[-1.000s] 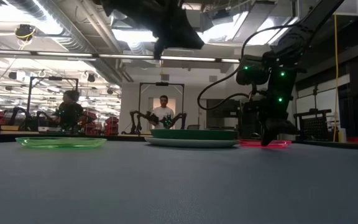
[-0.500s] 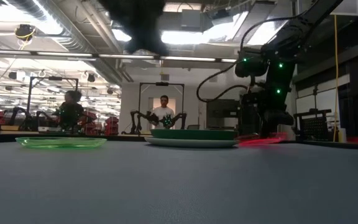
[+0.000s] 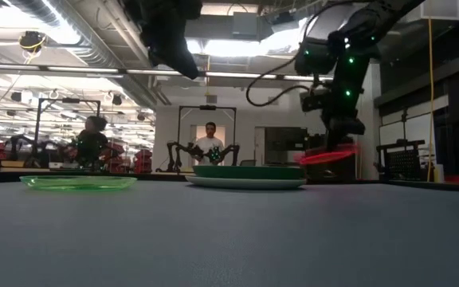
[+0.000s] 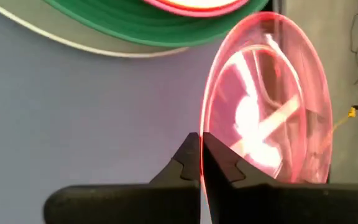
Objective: Stack plastic plates
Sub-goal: Stack the light pink plate on top of the white plate
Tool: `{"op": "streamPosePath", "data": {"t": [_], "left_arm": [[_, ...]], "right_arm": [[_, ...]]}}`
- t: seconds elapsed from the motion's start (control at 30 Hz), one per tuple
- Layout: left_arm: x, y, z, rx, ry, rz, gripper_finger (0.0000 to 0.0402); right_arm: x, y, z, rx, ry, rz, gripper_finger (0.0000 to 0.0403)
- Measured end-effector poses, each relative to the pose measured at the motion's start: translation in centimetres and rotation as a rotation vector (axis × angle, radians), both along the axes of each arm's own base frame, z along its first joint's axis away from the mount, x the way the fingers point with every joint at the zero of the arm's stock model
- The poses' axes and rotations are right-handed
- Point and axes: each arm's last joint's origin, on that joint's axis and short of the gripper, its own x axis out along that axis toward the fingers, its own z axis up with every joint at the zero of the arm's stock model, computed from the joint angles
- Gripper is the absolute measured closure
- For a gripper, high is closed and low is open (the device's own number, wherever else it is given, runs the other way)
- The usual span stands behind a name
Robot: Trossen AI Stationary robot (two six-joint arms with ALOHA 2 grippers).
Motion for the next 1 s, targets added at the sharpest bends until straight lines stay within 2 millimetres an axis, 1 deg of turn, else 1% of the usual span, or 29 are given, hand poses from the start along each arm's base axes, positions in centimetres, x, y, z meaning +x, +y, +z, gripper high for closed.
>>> {"op": "streamPosePath", "data": {"t": [0.4,0.53,0.77,1.0], "left_arm": [[0.0,-0.9,0.0,0.027,0.000,-0.008,0.0356],[0.0,-0.9,0.0,0.028,0.001,-0.007,0.0356],[0.0,-0.9,0.0,0.029,0.000,-0.006,0.0356],[0.0,-0.9,0.0,0.029,0.000,-0.006,0.0356]], "right_arm": [[2.0,-0.8,4.7,-0.066,-0.085,0.104,0.0403],[2.6,-1.0,5.6,-0.073,-0.136,0.171,0.0403],[3.6,-1.0,6.3,-0.045,-0.245,0.335,0.0403],[4.3,-0.9,6.8,-0.052,-0.313,0.475,0.0403]]}}
